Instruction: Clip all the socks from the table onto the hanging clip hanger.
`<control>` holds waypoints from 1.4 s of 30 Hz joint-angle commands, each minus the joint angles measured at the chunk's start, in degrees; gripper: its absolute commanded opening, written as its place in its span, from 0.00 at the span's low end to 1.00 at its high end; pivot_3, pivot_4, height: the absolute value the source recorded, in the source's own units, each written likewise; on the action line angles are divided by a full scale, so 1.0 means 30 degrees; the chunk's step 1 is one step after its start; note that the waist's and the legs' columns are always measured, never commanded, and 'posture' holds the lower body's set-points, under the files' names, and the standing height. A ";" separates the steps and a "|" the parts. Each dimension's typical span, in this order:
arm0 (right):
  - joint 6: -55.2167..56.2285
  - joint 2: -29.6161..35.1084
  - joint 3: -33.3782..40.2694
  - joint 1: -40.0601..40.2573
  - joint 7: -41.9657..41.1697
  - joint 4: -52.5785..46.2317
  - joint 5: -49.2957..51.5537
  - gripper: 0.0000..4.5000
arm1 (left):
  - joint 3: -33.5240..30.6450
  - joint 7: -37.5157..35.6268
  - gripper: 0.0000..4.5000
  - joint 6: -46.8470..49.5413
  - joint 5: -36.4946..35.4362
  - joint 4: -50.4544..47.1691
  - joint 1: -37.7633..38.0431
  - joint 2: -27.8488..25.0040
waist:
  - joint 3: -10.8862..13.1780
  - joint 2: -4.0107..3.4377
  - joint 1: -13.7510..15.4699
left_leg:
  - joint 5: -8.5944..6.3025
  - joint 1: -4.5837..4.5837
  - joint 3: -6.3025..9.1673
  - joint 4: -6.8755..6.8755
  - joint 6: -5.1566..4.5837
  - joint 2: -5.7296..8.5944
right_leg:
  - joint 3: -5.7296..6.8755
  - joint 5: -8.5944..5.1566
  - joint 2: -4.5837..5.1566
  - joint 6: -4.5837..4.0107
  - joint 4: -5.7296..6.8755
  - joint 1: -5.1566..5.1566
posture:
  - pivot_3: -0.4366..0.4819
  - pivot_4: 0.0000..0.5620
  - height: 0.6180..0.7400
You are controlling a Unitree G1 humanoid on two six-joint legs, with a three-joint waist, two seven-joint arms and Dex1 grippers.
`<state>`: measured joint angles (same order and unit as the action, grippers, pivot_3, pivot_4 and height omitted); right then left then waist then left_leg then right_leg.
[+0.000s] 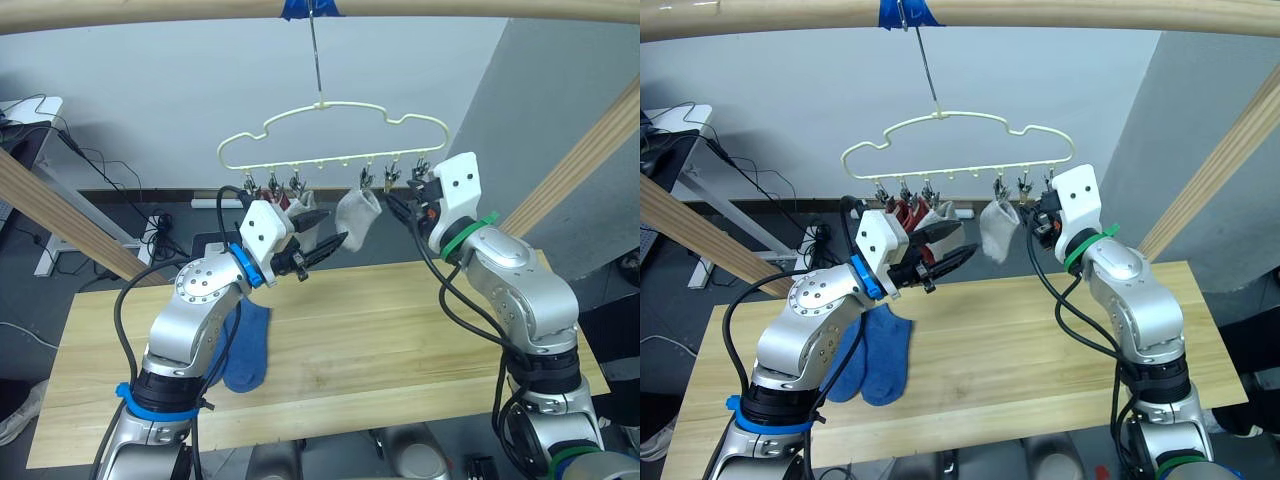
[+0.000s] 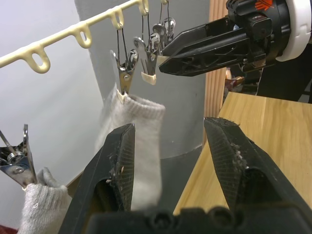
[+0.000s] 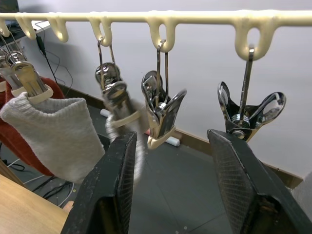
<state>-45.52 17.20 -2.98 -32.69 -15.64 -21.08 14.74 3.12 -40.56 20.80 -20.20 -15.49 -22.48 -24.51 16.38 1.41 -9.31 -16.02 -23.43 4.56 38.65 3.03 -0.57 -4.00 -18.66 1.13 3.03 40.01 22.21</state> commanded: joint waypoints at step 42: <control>0.4412 -0.0082 -0.1508 -0.2141 -0.0421 0.3548 -0.4611 0.53 | 0.0285 -0.0331 0.55 -0.1134 0.0471 -0.0380 0.0127 -0.0009 | -0.0005 -0.0002 -0.0040 | 0.0005 0.0002 -0.0002 0.0041 0.0005 0.0000 | 0.0001 0.0005 0.0002 -0.0004 0.0052 0.0004 | 0.25 0.41 1.00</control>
<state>-31.34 17.69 -9.46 -37.78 -18.24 -8.86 0.85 4.22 -41.71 18.49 -18.89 -15.47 -22.05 -24.57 16.37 1.40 -9.43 -16.01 -23.42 4.57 38.78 3.05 -0.57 -3.99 -18.65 1.13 3.02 40.18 22.22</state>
